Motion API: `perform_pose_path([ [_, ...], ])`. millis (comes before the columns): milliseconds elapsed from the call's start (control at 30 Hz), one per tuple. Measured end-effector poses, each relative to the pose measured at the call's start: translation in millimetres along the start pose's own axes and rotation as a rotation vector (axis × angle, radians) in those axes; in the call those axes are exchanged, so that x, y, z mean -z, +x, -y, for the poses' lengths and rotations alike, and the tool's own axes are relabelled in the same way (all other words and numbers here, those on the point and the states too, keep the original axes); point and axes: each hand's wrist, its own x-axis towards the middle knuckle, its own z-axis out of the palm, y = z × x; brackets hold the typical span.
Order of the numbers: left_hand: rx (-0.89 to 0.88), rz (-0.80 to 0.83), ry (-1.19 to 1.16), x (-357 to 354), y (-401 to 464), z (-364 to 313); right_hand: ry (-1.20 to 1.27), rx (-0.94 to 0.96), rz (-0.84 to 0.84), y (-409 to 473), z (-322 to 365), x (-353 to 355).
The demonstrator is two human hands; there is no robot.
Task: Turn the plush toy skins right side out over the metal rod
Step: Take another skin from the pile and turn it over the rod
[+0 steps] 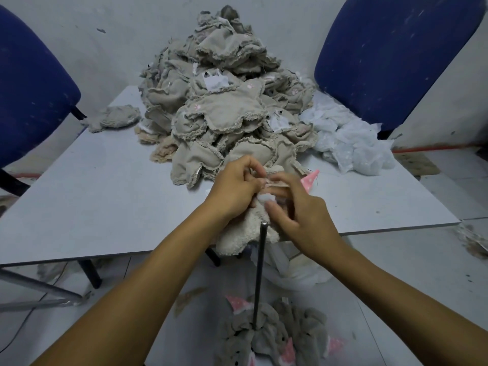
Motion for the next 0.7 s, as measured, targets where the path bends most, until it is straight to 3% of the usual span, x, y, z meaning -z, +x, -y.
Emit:
perform_pose_path([
  [167,-0.100,-0.044,0.203,-2,-9,-2,-0.268,0.090,0.219,-4,3,4],
  [300,0.077,-0.004,0.290,-12,-15,-6,0.057,-0.094,0.000,7,0,9],
  [400,0.128,0.076,0.415,-18,-20,-7,-0.157,-0.129,-0.052,14,-10,14],
  [467,0.082,0.105,0.353,-17,-21,-9,-0.347,-0.153,0.081,14,-14,15],
  [533,0.027,0.110,0.171,-15,-20,-10,-0.364,-0.129,0.133,13,-15,14],
  [600,-0.065,0.036,0.110,-12,-22,-8,-0.242,-0.085,0.143,13,-7,14],
  [700,-0.269,-0.126,0.378,-13,-26,-6,0.183,-0.126,0.111,19,8,12],
])
